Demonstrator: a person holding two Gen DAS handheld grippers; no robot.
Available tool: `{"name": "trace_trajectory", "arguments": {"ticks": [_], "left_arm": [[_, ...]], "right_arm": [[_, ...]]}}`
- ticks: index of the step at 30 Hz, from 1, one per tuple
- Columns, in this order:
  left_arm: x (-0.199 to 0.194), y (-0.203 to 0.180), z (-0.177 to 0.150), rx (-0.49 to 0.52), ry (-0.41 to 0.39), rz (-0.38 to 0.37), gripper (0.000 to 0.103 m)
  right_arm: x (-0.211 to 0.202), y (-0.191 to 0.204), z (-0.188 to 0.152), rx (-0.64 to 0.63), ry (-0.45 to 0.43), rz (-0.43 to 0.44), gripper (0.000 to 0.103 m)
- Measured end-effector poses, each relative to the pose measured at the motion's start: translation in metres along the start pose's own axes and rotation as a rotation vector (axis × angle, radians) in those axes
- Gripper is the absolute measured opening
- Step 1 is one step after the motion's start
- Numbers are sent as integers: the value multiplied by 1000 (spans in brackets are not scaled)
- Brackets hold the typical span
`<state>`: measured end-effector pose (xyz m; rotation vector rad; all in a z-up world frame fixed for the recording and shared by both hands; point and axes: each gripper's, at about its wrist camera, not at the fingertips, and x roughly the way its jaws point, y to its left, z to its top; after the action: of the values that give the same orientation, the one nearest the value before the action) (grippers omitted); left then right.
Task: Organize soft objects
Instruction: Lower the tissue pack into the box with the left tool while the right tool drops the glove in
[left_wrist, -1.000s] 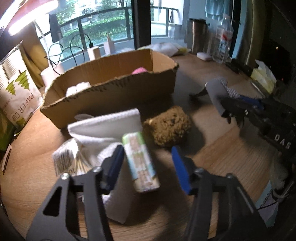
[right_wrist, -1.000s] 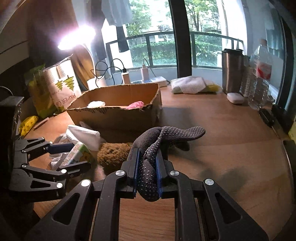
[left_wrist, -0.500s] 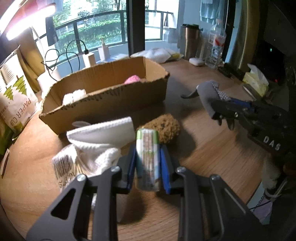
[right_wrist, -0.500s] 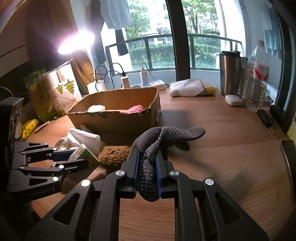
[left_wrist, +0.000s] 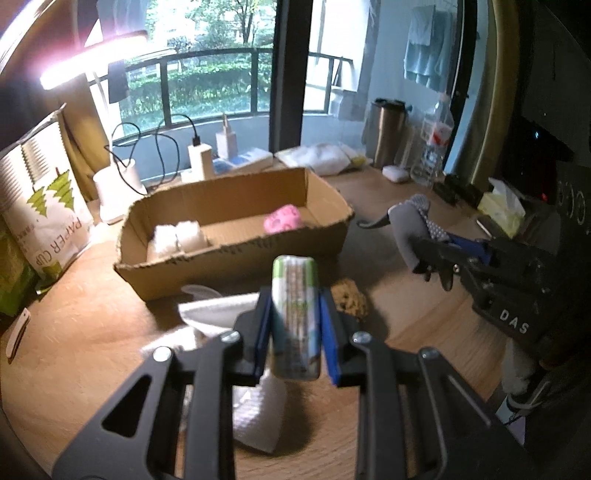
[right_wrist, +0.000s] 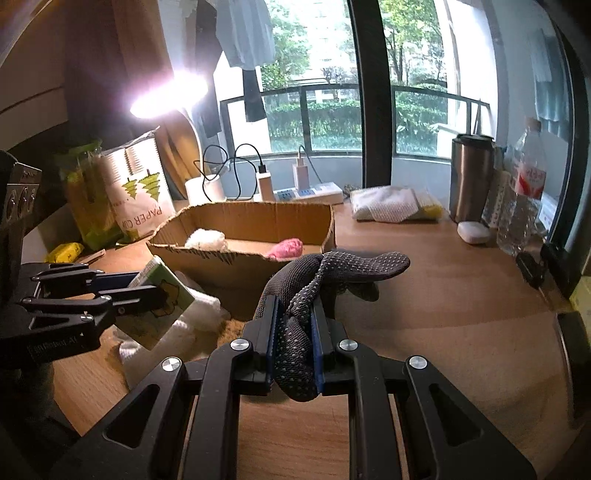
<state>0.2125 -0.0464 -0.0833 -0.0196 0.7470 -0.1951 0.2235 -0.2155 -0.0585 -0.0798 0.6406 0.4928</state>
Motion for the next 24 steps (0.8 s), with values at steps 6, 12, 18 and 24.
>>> {"name": "trace_trajectory", "arguments": {"ticks": [6, 12, 18, 24], "left_arm": [[-8, 19, 10, -26, -36, -1, 25], [-7, 38, 18, -73, -65, -9, 25], [-6, 50, 30, -94, -101, -14, 25], [-5, 59, 42, -122, -139, -14, 25]], "right_arm": [[3, 10, 12, -25, -10, -6, 17], [8, 20, 25, -56, -11, -8, 17], [15, 29, 39, -75, -26, 6, 17], [26, 33, 54, -100, -40, 27, 17]]}}
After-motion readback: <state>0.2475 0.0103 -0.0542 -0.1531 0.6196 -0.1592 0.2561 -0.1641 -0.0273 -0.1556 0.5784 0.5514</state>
